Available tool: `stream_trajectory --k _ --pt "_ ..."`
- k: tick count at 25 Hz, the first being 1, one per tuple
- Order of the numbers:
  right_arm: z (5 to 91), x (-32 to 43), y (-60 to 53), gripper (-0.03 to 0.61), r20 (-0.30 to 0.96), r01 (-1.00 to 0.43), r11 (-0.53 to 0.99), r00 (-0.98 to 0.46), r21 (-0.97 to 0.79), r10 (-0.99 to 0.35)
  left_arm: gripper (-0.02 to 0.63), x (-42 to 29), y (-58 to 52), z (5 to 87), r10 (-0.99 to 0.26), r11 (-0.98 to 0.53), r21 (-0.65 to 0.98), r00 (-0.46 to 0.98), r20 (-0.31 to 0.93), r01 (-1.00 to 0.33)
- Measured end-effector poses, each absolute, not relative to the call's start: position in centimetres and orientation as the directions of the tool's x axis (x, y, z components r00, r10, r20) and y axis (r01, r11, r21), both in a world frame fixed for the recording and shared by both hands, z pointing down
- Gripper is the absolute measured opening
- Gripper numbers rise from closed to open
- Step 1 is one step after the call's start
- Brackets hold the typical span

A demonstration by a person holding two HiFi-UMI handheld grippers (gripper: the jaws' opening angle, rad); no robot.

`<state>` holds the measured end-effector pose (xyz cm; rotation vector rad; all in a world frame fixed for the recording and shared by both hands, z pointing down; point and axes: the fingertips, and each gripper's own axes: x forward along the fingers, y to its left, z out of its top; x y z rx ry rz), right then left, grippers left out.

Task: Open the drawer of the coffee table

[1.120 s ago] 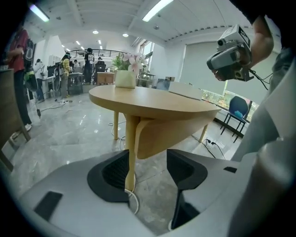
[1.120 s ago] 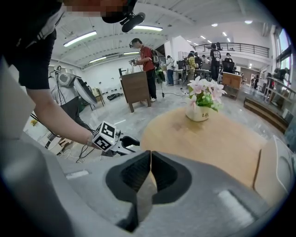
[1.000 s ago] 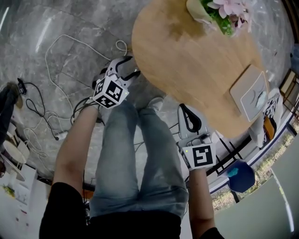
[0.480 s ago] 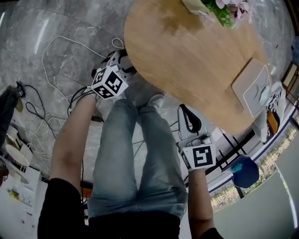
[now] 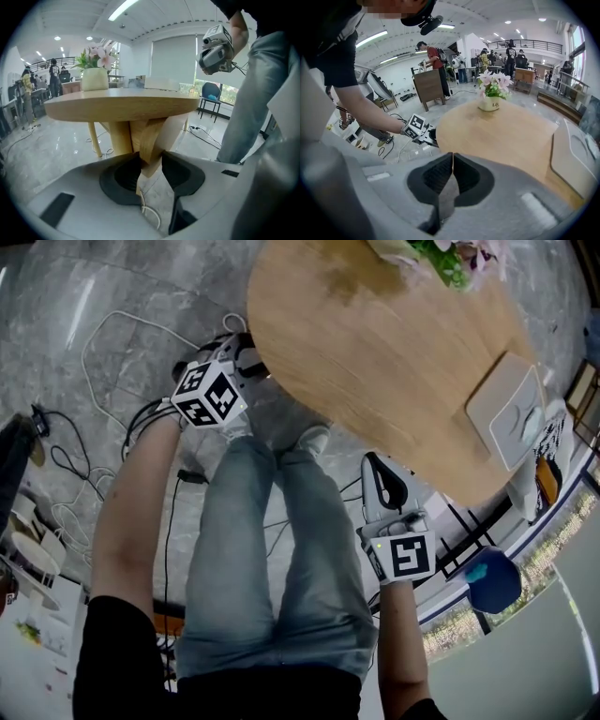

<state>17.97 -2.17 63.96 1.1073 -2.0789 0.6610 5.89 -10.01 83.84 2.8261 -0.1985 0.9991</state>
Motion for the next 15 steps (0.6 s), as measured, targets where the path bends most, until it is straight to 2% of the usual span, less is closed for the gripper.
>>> stream_trajectory --k 5,11,15 --pt "63.7 17.9 -1.6 0.002 0.760 -0.857 0.504 -0.400 -0.112 -0.512 0.134 5.6 -9.9 83.8 -0.016 -0.995 0.063 0.767 0.641 -0.073" --pt "63.8 18.2 -0.9 0.002 0.762 -0.859 0.502 -0.393 -0.103 -0.515 0.104 5.3 -9.8 83.8 0.122 -0.990 0.036 0.723 0.680 0.133" --pt "64.0 18.3 -0.5 0.002 0.761 -0.861 0.499 -0.389 -0.100 -0.519 0.096 5.3 -9.7 83.7 0.157 -0.982 0.035 0.715 0.681 0.183"
